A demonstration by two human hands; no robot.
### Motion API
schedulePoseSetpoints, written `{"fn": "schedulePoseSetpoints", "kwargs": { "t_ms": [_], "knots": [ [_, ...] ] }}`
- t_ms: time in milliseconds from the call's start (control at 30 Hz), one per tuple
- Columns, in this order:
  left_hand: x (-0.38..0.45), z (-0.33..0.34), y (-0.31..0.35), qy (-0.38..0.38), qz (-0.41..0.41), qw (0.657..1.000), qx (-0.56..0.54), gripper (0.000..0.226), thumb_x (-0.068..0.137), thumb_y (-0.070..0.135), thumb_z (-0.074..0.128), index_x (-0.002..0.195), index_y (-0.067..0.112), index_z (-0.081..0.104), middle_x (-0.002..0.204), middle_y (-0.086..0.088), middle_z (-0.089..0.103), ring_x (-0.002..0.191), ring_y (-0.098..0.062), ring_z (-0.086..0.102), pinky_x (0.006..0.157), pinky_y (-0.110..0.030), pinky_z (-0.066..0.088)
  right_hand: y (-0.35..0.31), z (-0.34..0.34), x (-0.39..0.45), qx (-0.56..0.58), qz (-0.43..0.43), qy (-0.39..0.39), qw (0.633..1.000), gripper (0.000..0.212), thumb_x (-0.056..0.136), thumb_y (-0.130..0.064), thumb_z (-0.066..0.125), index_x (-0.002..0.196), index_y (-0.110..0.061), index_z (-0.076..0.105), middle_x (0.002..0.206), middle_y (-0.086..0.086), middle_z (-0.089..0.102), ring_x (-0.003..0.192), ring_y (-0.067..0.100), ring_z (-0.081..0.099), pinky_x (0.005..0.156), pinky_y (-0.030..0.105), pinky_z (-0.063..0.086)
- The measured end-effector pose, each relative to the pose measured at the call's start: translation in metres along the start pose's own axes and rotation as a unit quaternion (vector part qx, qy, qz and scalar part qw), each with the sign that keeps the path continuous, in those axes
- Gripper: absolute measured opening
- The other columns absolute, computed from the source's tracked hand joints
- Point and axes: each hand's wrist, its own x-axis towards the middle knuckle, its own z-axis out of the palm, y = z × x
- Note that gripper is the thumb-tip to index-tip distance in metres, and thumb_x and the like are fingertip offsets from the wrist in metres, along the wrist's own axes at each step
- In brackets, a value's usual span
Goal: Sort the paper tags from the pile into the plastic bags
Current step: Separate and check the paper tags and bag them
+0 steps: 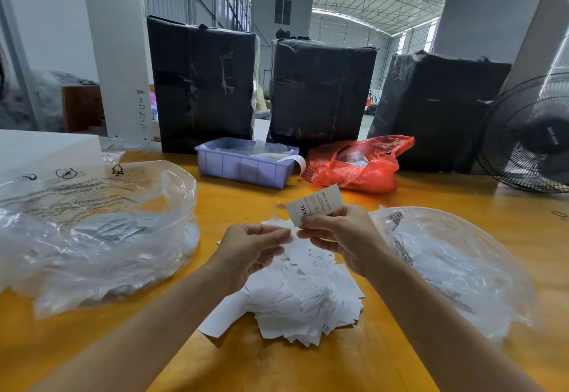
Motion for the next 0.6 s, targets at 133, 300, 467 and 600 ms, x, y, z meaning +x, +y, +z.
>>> {"fn": "schedulePoseSetpoints", "kwargs": {
  "t_ms": [133, 300, 467, 600],
  "knots": [
    [-0.0001, -0.0009, -0.0001, 0.001, 0.004, 1.000, 0.003, 0.012, 0.070, 0.012, 0.076, 0.080, 0.006, 0.072, 0.069, -0.005, 0.071, 0.052, -0.009, 0.059, 0.047, -0.016, 0.046, 0.0004, 0.0012, -0.0009, -0.006, -0.001, -0.014, 1.000, 0.007, 0.079, -0.004, 0.071, 0.082, -0.009, 0.066, 0.072, 0.005, 0.074, 0.067, 0.016, 0.072, 0.069, 0.027, 0.052],
    [-0.0006, 0.0002, -0.0008, 0.005, 0.006, 1.000, 0.008, 0.011, 0.071, 0.012, 0.076, 0.080, 0.007, 0.072, 0.067, -0.003, 0.072, 0.049, -0.005, 0.061, 0.047, -0.015, 0.047, 0.0011, 0.0014, -0.0005, -0.014, -0.001, -0.014, 1.000, 0.007, 0.079, -0.005, 0.072, 0.081, -0.010, 0.067, 0.073, 0.004, 0.074, 0.067, 0.016, 0.071, 0.069, 0.028, 0.052],
    [0.0001, 0.0012, -0.0007, 0.005, 0.012, 1.000, -0.005, 0.009, 0.076, 0.008, 0.074, 0.083, 0.004, 0.071, 0.063, -0.001, 0.070, 0.049, -0.004, 0.060, 0.048, -0.014, 0.047, 0.0044, 0.0043, -0.0008, -0.027, 0.017, -0.025, 0.999, 0.006, 0.078, -0.006, 0.072, 0.082, -0.008, 0.068, 0.072, 0.004, 0.073, 0.068, 0.015, 0.071, 0.065, 0.027, 0.049],
    [0.0009, 0.0002, -0.0008, 0.024, 0.020, 0.999, -0.011, 0.007, 0.073, 0.009, 0.075, 0.078, 0.006, 0.071, 0.063, -0.001, 0.071, 0.047, -0.004, 0.060, 0.048, -0.014, 0.048, 0.0028, 0.0024, 0.0014, 0.006, 0.046, -0.026, 0.999, 0.009, 0.079, -0.006, 0.071, 0.086, -0.009, 0.067, 0.076, 0.004, 0.074, 0.070, 0.016, 0.072, 0.069, 0.031, 0.049]
  ]
}}
